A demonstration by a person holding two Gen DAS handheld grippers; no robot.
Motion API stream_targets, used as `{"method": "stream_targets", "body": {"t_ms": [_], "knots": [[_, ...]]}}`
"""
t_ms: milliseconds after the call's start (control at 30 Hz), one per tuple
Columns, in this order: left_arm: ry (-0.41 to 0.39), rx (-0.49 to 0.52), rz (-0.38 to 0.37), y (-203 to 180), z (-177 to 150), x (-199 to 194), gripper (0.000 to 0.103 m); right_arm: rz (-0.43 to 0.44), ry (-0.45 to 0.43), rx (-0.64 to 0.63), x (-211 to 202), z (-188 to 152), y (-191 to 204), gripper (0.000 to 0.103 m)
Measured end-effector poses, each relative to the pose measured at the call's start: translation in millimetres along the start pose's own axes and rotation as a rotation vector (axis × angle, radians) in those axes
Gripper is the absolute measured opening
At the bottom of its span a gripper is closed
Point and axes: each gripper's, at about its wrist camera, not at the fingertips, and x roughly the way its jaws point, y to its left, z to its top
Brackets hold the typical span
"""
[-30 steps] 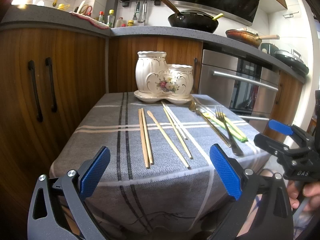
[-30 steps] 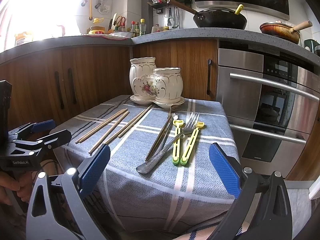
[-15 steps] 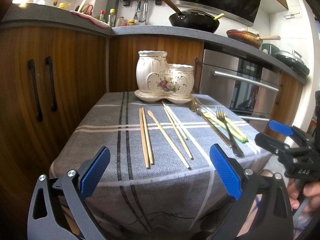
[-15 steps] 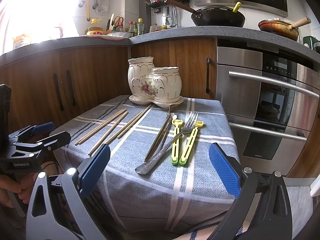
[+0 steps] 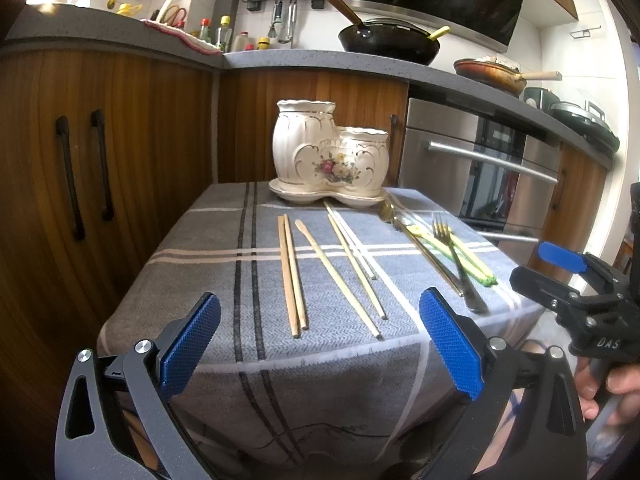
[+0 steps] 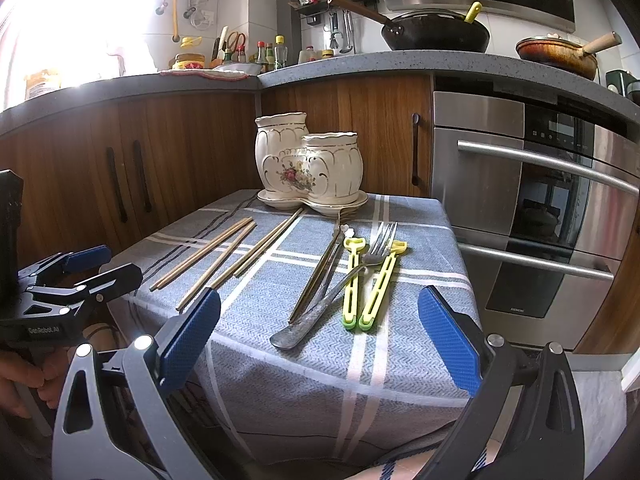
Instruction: Organize utensils
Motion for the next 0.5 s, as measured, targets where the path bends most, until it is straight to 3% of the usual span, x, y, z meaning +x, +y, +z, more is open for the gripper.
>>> {"method": "stream_targets", "body": {"t_ms": [500], "knots": [[0.04,-0.01,0.026,6.8,10.0,8.5,0.098,-0.021,0.039,0.017,7.7,3.7,-2.5,0.097]]}}
